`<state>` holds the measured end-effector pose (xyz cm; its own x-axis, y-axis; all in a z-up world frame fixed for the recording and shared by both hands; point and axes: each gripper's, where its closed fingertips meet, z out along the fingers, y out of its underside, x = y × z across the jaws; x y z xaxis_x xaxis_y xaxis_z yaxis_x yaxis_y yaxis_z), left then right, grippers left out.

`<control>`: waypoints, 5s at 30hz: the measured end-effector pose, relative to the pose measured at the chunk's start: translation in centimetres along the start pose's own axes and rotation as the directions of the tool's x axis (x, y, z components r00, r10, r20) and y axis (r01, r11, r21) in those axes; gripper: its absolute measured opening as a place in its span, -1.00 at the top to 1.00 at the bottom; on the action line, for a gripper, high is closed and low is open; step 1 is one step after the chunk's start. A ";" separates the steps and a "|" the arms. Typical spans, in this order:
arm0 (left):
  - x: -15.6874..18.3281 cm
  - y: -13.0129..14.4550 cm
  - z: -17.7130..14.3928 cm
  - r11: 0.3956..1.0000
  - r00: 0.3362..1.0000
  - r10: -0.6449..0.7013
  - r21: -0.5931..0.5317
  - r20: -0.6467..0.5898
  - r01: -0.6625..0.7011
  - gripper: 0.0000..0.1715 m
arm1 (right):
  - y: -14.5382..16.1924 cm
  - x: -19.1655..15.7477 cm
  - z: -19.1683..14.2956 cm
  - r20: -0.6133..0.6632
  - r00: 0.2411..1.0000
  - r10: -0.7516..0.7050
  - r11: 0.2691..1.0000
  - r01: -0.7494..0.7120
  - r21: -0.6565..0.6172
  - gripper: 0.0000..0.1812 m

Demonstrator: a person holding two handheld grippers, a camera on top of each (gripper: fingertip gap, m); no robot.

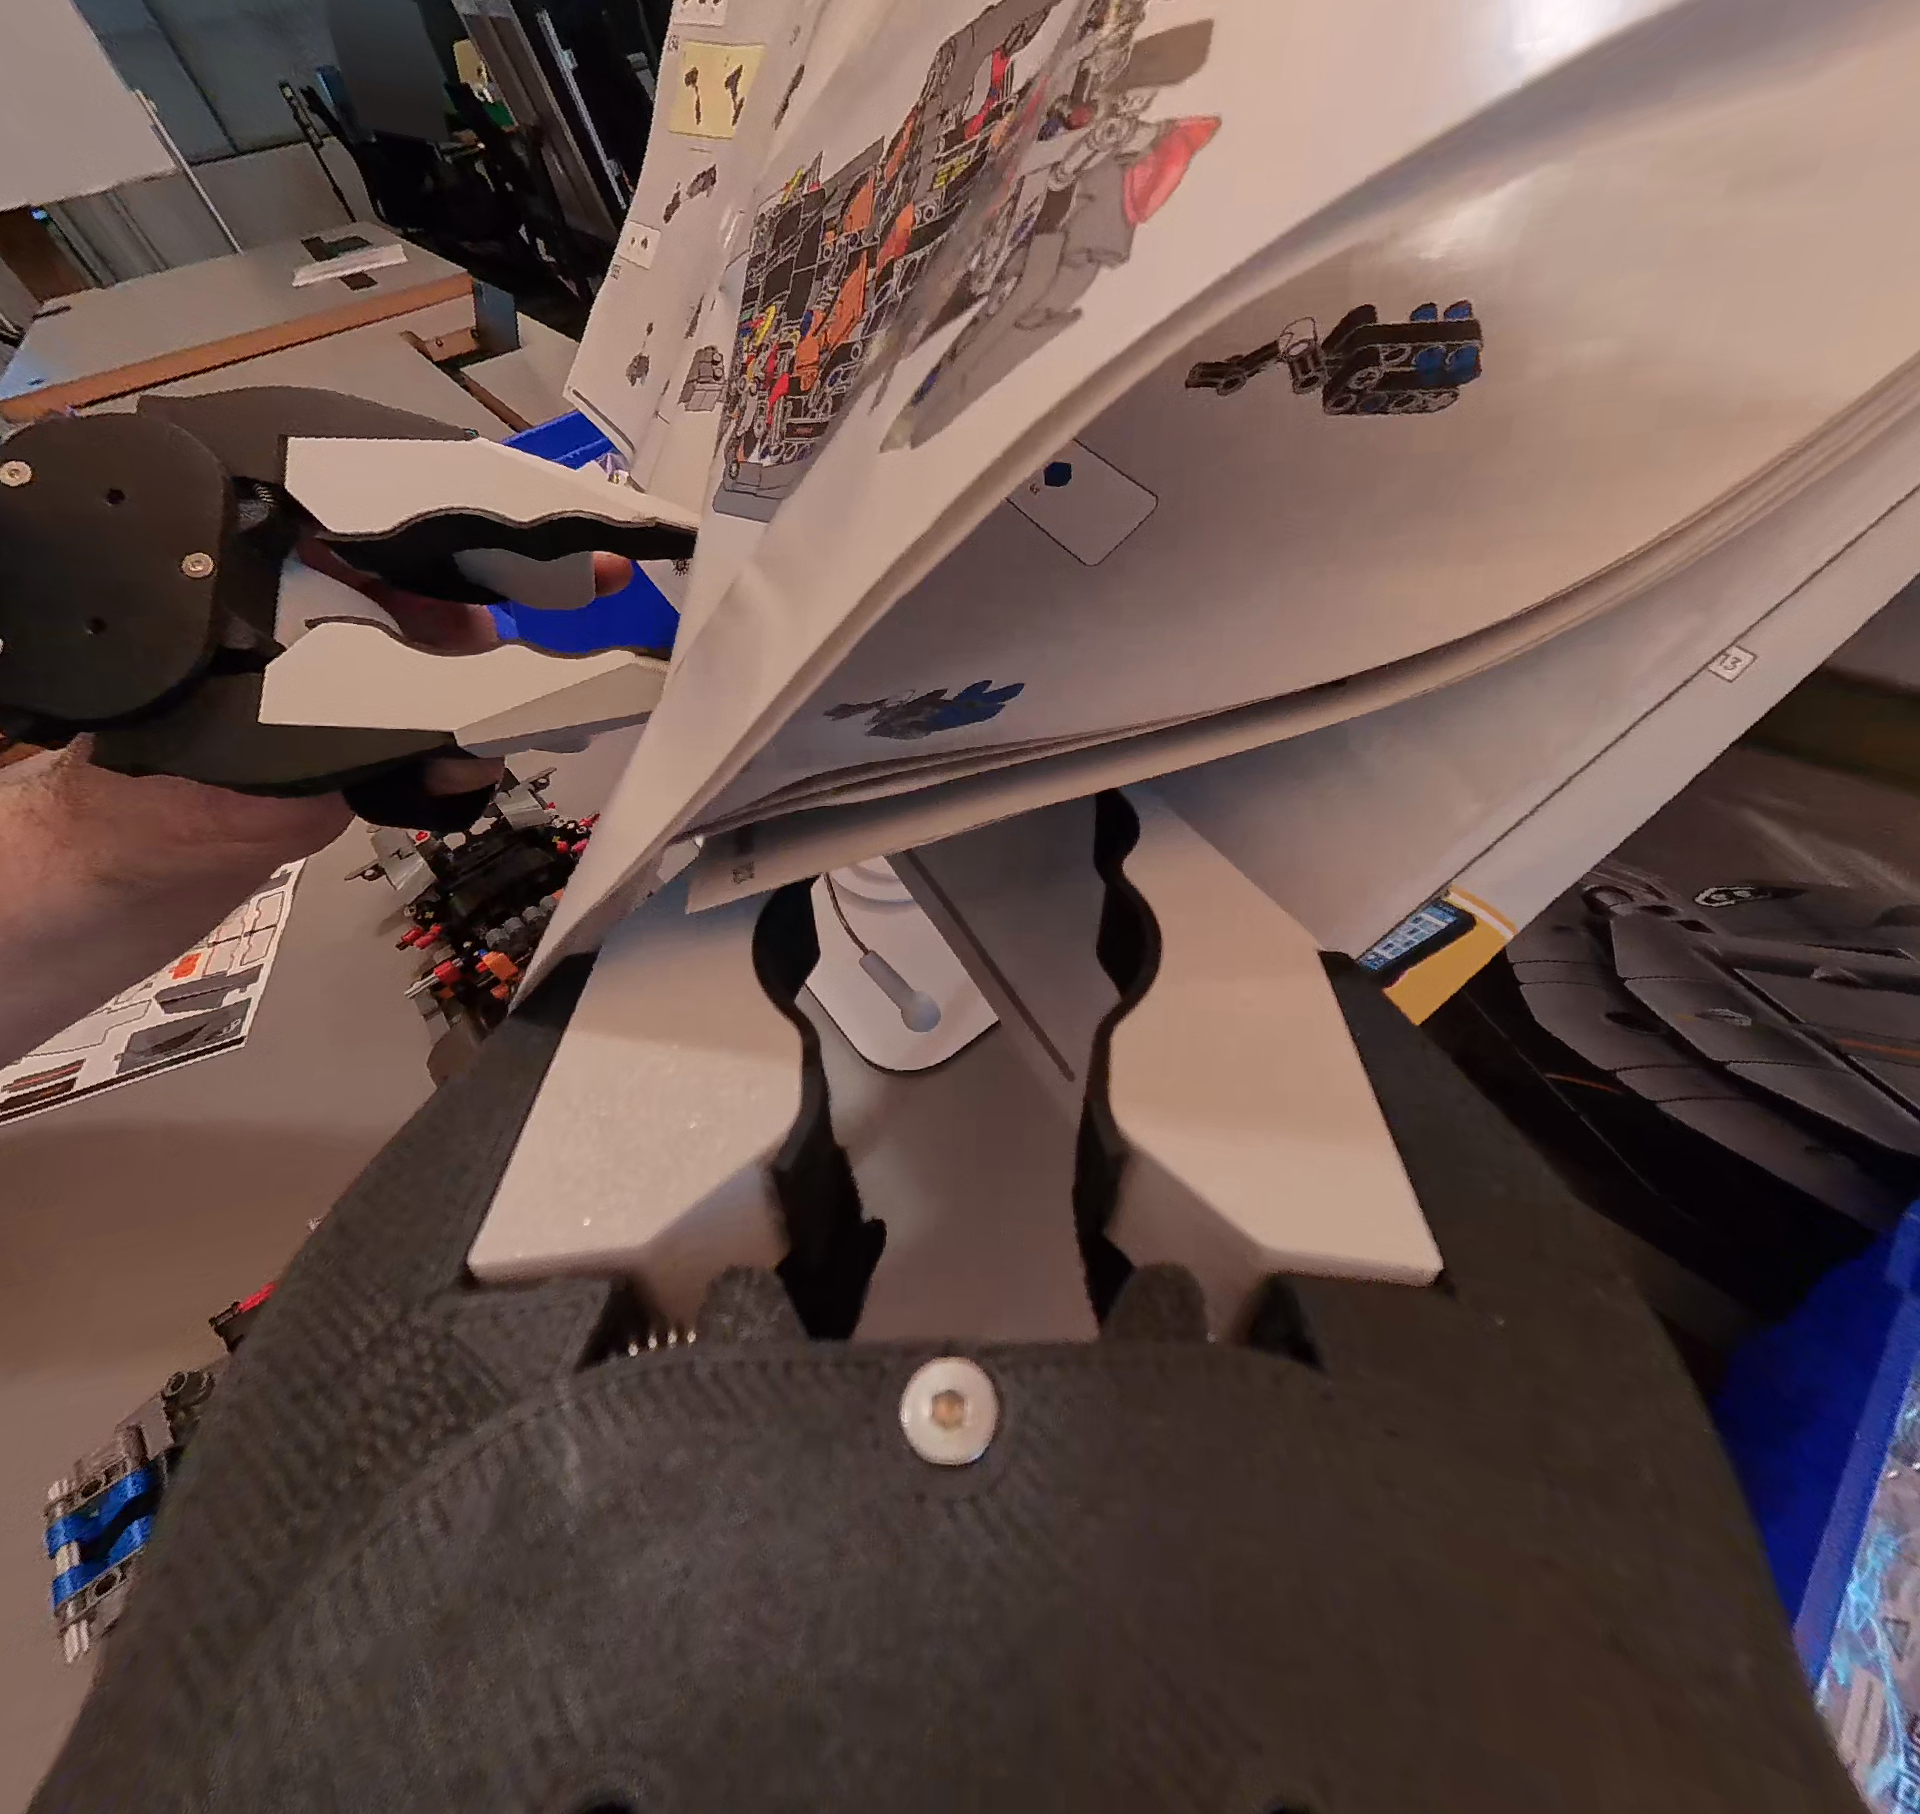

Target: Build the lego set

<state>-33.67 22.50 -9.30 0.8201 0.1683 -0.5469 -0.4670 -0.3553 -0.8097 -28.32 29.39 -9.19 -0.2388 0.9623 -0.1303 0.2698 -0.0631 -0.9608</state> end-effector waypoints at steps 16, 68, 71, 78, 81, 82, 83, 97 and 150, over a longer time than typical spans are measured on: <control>-1.9 -1.5 -4.2 0.991 0.998 0.011 0.131 0.065 -0.019 0.45 | -2.4 -2.5 0.3 0.023 0.999 -0.035 0.998 0.034 0.060 0.44; -4.1 0.2 -4.1 0.874 0.815 0.476 -0.069 0.331 -0.482 0.26 | 0.6 -4.2 3.7 0.141 0.990 -0.019 1.000 0.021 -0.012 0.40; -3.2 0.5 -3.4 0.853 0.815 0.515 -0.067 0.265 -0.517 0.50 | -0.3 -4.3 2.8 0.186 0.982 0.018 0.999 -0.026 0.038 0.41; -3.8 0.0 -5.5 0.960 0.946 0.227 0.113 0.233 -0.258 0.92 | -3.6 -3.9 -2.2 0.152 0.988 0.009 0.975 -0.042 0.218 0.47; -5.0 -0.1 -6.5 0.968 0.954 0.158 0.151 0.254 -0.200 0.97 | -2.7 -2.8 -2.5 0.064 0.998 -0.020 0.985 0.009 0.171 0.47; -5.4 -0.1 -6.8 0.973 0.960 0.120 0.164 0.253 -0.164 0.97 | -2.3 -2.6 -2.5 0.051 0.998 -0.025 0.988 0.017 0.154 0.46; -5.7 -0.2 -7.1 0.973 0.962 0.101 0.178 0.253 -0.149 0.97 | -2.0 -2.8 -2.3 0.053 0.998 -0.036 0.989 0.028 0.142 0.46; -4.0 -0.8 -5.4 0.913 0.903 0.399 0.023 0.159 -0.407 0.80 | -0.3 -1.6 -0.8 -0.045 0.987 -0.155 0.988 0.155 -0.012 0.52; -0.9 1.1 -3.1 0.775 0.788 0.600 -0.145 -0.140 -0.615 0.78 | 3.1 -3.0 0.9 0.031 0.990 -0.135 0.982 0.138 -0.127 0.51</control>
<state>-33.88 19.14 -9.07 0.4122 -0.2089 -0.8868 -0.8188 -0.5119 -0.2600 -27.62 26.08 -11.99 -0.3023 0.9532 -0.0069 0.3508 0.1046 -0.9306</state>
